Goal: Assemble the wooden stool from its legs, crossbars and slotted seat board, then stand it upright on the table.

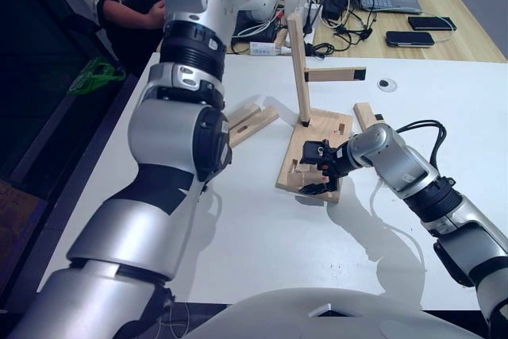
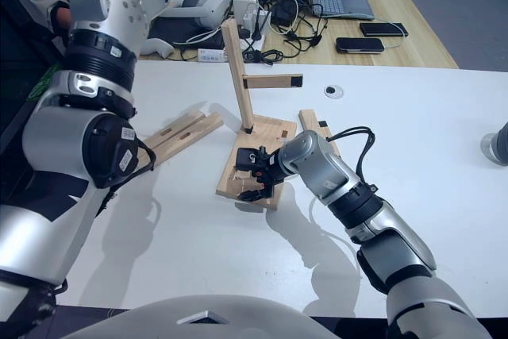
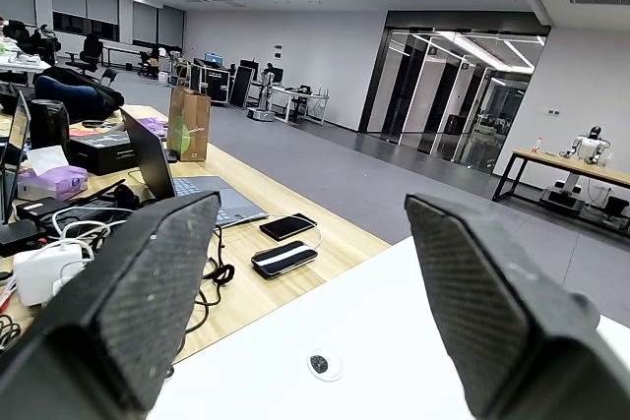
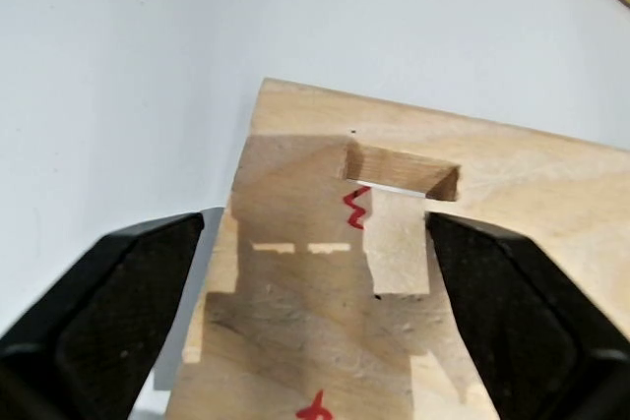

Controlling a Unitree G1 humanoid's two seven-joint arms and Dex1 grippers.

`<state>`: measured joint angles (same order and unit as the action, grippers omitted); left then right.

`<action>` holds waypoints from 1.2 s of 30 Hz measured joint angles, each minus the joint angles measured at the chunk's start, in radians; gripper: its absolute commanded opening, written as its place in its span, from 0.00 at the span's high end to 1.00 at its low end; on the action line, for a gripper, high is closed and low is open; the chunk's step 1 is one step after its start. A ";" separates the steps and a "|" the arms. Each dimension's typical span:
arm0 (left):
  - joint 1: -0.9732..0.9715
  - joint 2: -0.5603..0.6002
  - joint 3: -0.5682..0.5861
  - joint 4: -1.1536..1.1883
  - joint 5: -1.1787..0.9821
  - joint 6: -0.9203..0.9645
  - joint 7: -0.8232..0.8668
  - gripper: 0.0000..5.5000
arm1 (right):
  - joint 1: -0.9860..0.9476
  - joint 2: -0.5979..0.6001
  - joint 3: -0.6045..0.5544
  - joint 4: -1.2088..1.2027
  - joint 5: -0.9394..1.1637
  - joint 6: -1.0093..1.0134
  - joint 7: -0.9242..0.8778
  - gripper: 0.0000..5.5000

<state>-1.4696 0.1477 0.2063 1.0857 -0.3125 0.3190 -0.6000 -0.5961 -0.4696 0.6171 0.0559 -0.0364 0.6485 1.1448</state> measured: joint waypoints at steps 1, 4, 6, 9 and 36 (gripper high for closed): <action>-0.010 0.000 -0.001 0.029 0.009 -0.020 0.001 0.37 | -0.001 0.000 0.000 0.002 0.000 -0.003 0.001 0.22; -0.034 0.001 -0.008 0.111 0.047 -0.077 0.037 0.37 | -0.005 -0.001 0.003 0.010 0.000 -0.011 0.004 0.22; -0.037 0.000 -0.023 0.147 0.081 -0.102 0.077 0.37 | -0.005 -0.001 0.004 0.011 0.000 -0.013 0.004 0.22; -0.036 -0.004 -0.066 0.193 0.163 -0.116 0.170 0.37 | -0.007 -0.001 0.006 0.011 0.000 -0.013 0.004 0.22; 0.022 -0.015 -0.137 0.042 0.258 0.142 0.103 0.37 | -0.011 0.001 -0.001 0.023 0.001 0.004 -0.002 0.22</action>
<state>-1.4473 0.1330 0.0692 1.1281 -0.0546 0.4613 -0.4969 -0.6075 -0.4686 0.6165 0.0790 -0.0350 0.6530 1.1428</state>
